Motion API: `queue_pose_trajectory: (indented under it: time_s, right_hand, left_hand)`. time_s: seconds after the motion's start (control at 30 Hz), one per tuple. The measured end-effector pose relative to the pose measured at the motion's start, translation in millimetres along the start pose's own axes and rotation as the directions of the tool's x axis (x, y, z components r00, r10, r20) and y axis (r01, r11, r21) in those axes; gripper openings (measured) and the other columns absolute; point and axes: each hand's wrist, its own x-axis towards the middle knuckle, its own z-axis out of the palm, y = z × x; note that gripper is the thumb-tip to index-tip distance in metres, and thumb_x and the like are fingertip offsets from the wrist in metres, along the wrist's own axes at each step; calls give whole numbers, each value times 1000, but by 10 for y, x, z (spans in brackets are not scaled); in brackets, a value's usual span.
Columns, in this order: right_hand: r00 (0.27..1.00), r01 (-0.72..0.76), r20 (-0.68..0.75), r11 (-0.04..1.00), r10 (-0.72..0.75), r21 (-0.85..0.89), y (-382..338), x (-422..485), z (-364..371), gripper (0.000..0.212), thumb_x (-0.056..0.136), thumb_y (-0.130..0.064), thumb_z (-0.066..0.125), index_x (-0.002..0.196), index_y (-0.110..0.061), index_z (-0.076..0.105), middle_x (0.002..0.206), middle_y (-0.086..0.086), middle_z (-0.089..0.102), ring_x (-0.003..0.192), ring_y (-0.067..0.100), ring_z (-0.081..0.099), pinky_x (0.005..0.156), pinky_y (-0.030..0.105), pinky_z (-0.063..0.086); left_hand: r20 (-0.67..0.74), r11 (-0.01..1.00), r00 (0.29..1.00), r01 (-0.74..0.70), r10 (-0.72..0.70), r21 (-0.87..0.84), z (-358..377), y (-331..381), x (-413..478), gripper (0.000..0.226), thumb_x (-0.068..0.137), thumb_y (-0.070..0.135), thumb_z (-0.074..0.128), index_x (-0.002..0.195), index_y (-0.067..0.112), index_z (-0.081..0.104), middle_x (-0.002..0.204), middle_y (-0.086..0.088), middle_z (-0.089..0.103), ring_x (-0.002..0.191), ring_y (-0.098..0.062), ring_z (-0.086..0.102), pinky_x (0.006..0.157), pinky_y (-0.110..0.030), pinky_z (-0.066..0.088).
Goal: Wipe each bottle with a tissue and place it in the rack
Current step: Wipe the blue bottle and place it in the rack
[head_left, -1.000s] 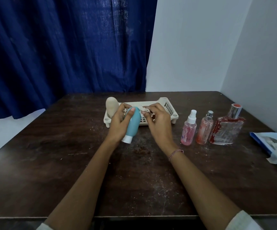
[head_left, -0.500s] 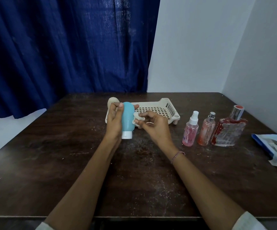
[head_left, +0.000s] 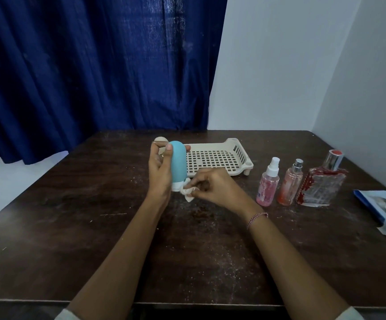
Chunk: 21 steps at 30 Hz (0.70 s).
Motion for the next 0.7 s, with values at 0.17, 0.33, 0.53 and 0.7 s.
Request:
queue_pose_trajectory:
  time_s: [0.17,0.33,0.53,0.7]
  right_hand:
    - [988,0,149,979,31,-204,43,-12,-146,22,75,-15,75,96,-12,73,89,4,66,70,5,53,64,13,44]
    - [951,-115,262,975,163,-190,53,-44,-142,37,68,-39,78,97,-16,73,84,-3,65,68,3,54,58,8,38]
    - [952,-245,-184,969,246,27,26,1,-94,34,74,-44,71,97,-19,70,83,-2,62,71,7,54,59,10,40]
    - [915,-302,-203,925,349,231,-51,158,101,46,69,-37,78,110,-21,64,87,-6,64,68,8,57,64,14,48]
  left_hand:
    - [-8,998,1000,-13,14,58,-25,-31,21,13,100,20,42,105,9,41,96,-8,72,82,-18,69,60,-29,57]
    - [-22,998,1000,-5,6,67,-53,-66,42,7,97,21,47,95,15,48,102,-12,68,84,-17,68,62,-30,56]
    - [-27,997,1000,7,-5,70,-105,-55,51,8,94,24,50,92,17,53,102,-4,66,91,-19,66,71,-35,57]
    - [-28,989,998,-54,58,138,-97,-46,33,12,93,26,56,94,15,59,99,0,65,91,-10,61,79,-31,52]
